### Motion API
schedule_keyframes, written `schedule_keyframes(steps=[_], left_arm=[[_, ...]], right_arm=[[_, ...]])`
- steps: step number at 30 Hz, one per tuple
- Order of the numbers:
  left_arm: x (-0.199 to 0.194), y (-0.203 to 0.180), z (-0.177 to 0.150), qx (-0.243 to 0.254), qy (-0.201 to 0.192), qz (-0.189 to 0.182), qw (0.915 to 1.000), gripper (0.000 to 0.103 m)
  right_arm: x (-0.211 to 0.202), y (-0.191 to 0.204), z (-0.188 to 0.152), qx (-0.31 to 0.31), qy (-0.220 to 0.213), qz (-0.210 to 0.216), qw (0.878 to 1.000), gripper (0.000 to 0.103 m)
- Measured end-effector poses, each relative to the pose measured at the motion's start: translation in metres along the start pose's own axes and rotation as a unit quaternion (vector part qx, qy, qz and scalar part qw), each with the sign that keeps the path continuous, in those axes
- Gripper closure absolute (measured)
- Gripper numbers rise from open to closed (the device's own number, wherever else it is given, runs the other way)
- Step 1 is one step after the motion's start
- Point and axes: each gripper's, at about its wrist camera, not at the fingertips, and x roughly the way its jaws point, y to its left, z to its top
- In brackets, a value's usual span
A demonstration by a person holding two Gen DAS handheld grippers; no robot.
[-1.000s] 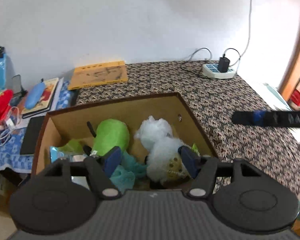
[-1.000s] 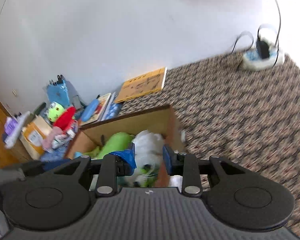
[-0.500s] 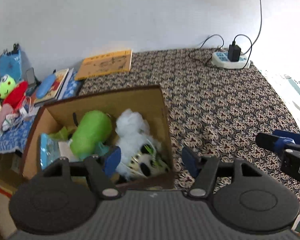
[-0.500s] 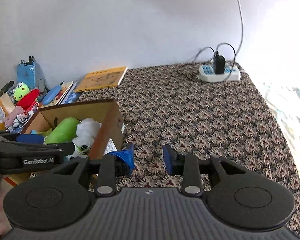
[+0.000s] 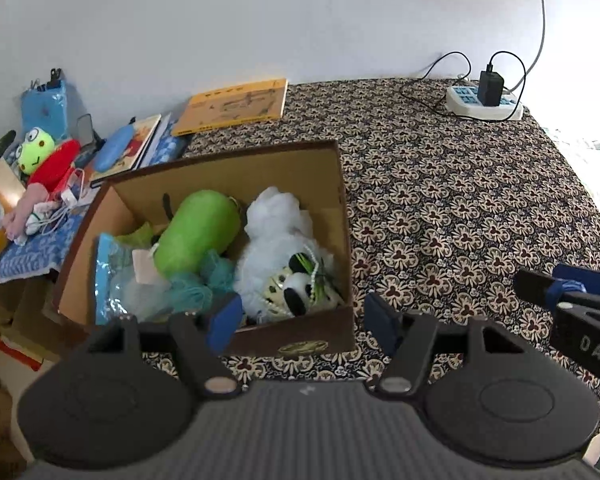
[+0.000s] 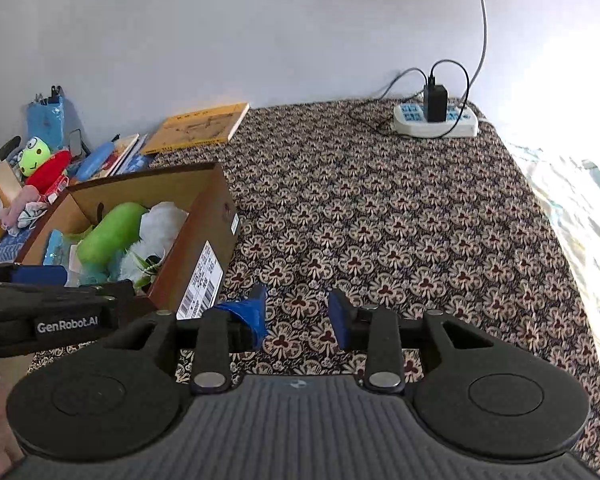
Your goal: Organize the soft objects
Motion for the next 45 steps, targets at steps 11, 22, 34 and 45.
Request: schedule_keyframes(steps=[11, 22, 34, 45], left_arm=[[0.015, 0.017, -0.010, 0.062, 0.038, -0.056, 0.9958, 0.037], [0.024, 0.071, -0.009, 0.068, 0.029, -0.075, 0.9945, 0.037], [0.024, 0.142, -0.007, 0.046, 0.005, -0.055, 0.9974, 0.036], [0.030, 0.193, -0.001, -0.010, -0.005, -0.023, 0.9997, 0.036]], right_arm=[[0.021, 0.017, -0.017, 0.084, 0.072, -0.055, 0.992, 0.085], [0.029, 0.063, -0.028, 0.105, 0.078, -0.072, 0.989, 0.084], [0.032, 0.130, -0.022, 0.085, 0.063, -0.069, 0.992, 0.084], [0.032, 0.176, -0.006, 0.039, 0.039, -0.039, 0.998, 0.084]])
